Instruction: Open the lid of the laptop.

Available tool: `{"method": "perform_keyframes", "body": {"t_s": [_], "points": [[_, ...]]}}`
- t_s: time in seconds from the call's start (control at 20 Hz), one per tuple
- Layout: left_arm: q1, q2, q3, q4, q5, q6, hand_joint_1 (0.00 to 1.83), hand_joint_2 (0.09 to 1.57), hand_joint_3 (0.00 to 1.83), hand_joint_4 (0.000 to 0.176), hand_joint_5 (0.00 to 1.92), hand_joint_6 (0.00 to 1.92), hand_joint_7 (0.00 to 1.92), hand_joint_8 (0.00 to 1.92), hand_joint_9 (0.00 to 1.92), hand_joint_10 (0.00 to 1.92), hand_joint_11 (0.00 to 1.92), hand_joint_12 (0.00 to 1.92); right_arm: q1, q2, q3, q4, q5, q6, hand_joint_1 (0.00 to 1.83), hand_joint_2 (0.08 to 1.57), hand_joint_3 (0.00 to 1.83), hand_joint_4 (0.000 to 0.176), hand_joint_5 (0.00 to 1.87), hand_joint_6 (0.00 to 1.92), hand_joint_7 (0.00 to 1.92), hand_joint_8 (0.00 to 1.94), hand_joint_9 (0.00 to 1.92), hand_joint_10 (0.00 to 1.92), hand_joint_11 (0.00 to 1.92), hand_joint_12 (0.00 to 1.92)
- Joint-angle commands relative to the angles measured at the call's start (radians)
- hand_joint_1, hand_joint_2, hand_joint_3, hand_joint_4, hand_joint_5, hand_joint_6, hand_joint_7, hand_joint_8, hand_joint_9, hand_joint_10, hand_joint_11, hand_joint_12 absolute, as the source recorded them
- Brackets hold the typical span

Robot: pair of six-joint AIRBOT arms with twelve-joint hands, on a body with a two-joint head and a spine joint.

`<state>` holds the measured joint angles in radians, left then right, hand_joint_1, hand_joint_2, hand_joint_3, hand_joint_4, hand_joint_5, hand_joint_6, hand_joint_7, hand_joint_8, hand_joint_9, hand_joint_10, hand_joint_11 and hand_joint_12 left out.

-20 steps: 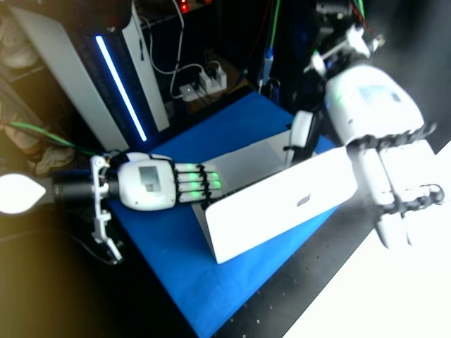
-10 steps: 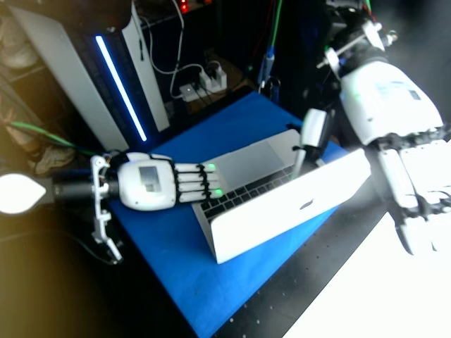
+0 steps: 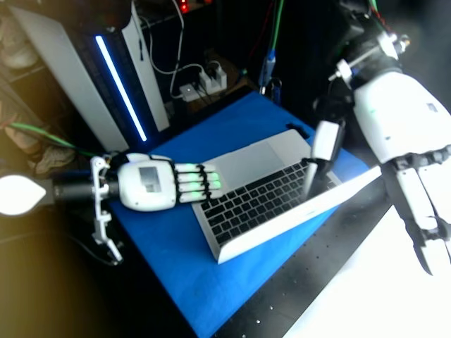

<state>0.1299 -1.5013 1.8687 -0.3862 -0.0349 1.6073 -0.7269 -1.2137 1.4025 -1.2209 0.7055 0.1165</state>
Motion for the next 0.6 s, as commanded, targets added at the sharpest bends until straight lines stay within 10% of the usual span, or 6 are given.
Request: {"method": "perform_keyframes", "body": {"t_s": [0.0, 0.2, 0.55], "points": [[-0.021, -0.008, 0.014, 0.002, -0.102, 0.009, 0.62, 1.02, 0.00, 0.035, 0.00, 0.00, 0.00, 0.00, 0.00, 0.00, 0.00, 0.15, 0.000, -0.026, -0.002, -0.010, 0.033, 0.017, 0.06, 1.40, 0.00, 0.000, 0.00, 0.00, 0.00, 0.00, 0.00, 0.00, 0.00, 0.00], [-0.002, 0.028, -0.039, -0.002, -0.134, 0.009, 0.56, 1.03, 0.00, 0.015, 0.00, 0.00, 0.00, 0.00, 0.00, 0.00, 0.00, 0.00, 0.005, -0.031, 0.002, -0.001, 0.038, 0.017, 0.02, 1.40, 0.00, 0.000, 0.00, 0.00, 0.00, 0.00, 0.00, 0.00, 0.00, 0.00], [0.058, 0.218, -0.354, 0.122, -0.396, 0.009, 0.58, 1.01, 0.00, 0.000, 0.00, 0.00, 0.00, 0.00, 0.00, 0.00, 0.00, 0.00, 0.005, -0.030, -0.002, 0.043, 0.038, 0.017, 0.01, 1.40, 0.00, 0.000, 0.00, 0.00, 0.00, 0.00, 0.00, 0.00, 0.00, 0.00]]}}
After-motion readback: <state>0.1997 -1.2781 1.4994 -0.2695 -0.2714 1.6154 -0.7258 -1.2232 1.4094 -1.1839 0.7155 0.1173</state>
